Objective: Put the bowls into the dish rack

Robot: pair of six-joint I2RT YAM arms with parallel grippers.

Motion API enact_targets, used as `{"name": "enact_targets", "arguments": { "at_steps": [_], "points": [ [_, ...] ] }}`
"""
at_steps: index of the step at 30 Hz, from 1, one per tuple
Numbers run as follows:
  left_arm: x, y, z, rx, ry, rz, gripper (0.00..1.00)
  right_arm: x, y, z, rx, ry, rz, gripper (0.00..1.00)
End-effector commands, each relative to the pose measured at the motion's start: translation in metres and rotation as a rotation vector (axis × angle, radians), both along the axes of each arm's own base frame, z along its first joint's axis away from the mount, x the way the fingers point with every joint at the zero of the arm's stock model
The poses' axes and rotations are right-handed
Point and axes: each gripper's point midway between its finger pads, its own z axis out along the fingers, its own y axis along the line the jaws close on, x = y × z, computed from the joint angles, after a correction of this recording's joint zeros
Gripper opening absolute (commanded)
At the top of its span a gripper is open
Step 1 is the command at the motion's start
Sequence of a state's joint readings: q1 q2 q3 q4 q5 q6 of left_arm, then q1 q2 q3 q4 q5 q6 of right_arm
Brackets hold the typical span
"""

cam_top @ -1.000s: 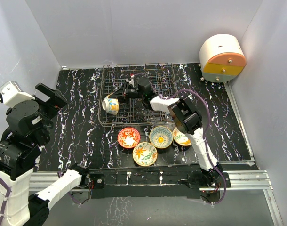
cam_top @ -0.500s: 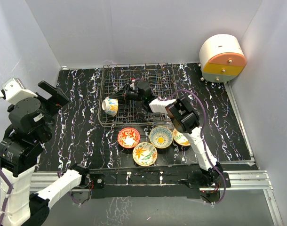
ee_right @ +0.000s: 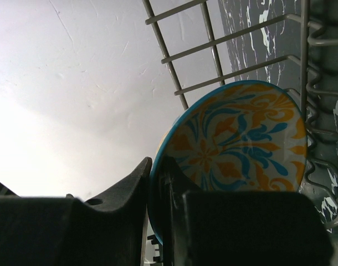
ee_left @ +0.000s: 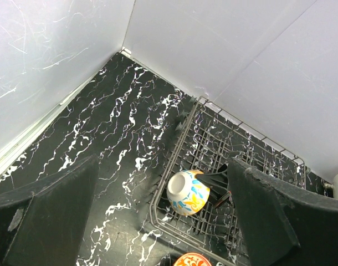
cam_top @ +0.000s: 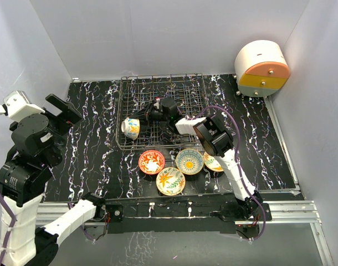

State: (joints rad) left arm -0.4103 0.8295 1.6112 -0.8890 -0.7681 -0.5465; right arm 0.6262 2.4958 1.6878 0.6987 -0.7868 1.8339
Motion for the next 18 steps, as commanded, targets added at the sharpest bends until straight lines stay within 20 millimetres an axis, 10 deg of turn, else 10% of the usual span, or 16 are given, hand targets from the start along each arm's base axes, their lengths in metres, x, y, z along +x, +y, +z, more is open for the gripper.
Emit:
{"name": "enact_targets", "arguments": {
  "at_steps": [1,12,18],
  "points": [
    [0.004,0.001,0.001,0.013,-0.005,0.014,0.97,-0.003,0.0,0.02,0.017,-0.042,0.001,0.15],
    [0.006,-0.001,0.0,0.012,-0.005,0.01,0.97,0.001,0.001,0.059,0.151,-0.085,-0.015,0.13],
    [0.006,-0.001,-0.002,0.005,-0.006,0.009,0.97,-0.007,0.002,0.038,0.084,-0.047,0.017,0.14]
  ]
}}
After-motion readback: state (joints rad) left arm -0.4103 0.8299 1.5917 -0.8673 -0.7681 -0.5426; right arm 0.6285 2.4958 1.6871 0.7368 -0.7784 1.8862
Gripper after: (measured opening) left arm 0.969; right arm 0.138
